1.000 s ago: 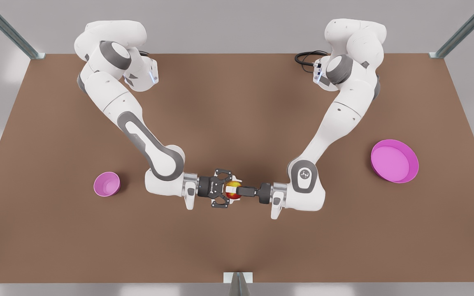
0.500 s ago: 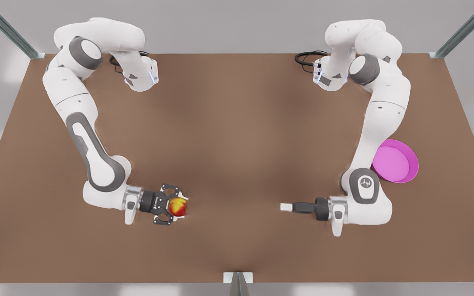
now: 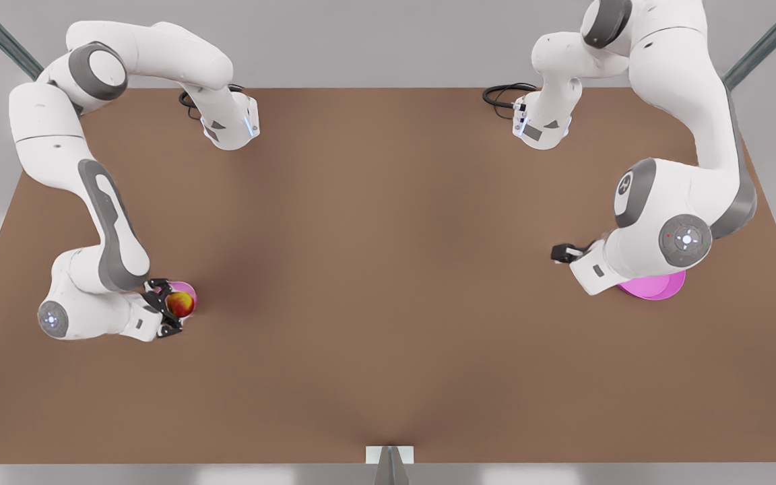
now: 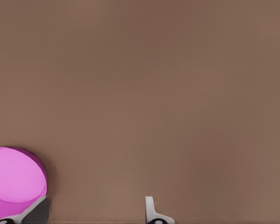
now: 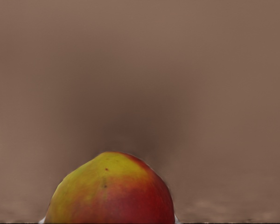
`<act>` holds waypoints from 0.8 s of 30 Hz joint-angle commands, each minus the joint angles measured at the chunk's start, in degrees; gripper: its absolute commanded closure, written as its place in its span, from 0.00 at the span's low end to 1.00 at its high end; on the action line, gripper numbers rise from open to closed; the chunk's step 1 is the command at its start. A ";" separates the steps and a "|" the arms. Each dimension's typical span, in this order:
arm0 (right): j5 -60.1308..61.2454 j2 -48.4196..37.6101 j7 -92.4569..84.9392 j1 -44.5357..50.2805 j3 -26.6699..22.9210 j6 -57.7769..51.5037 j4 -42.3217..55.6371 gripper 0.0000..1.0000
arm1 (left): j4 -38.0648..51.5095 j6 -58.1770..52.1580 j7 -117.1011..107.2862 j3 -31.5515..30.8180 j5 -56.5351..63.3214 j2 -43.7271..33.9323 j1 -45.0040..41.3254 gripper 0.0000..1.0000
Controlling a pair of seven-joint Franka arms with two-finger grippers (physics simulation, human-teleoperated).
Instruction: Use the left arm to pick up the apple from the plate, transfer it to the gripper of the right arm, and then use the right arm to place it into the bowl
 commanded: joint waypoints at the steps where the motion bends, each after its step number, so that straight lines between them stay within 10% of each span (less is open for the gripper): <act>1: -6.89 -0.24 3.25 -0.94 0.03 1.90 -1.10 0.46 | 1.39 -2.89 -5.45 -0.33 2.53 1.14 -0.14 0.00; 14: -9.35 -1.30 3.25 -6.13 0.03 13.68 -12.01 0.45 | 3.14 -2.80 -7.04 -1.30 8.95 1.58 -3.39 0.00; 16: -9.27 -1.30 3.34 -6.13 0.03 13.68 -12.01 0.00 | 3.14 -2.80 -7.04 -1.30 8.95 1.58 -3.39 0.00; 24: -2.60 -10.96 3.42 -6.48 0.91 2.88 -11.31 0.00 | 3.14 -2.80 -7.13 -1.30 8.95 1.58 -3.39 0.00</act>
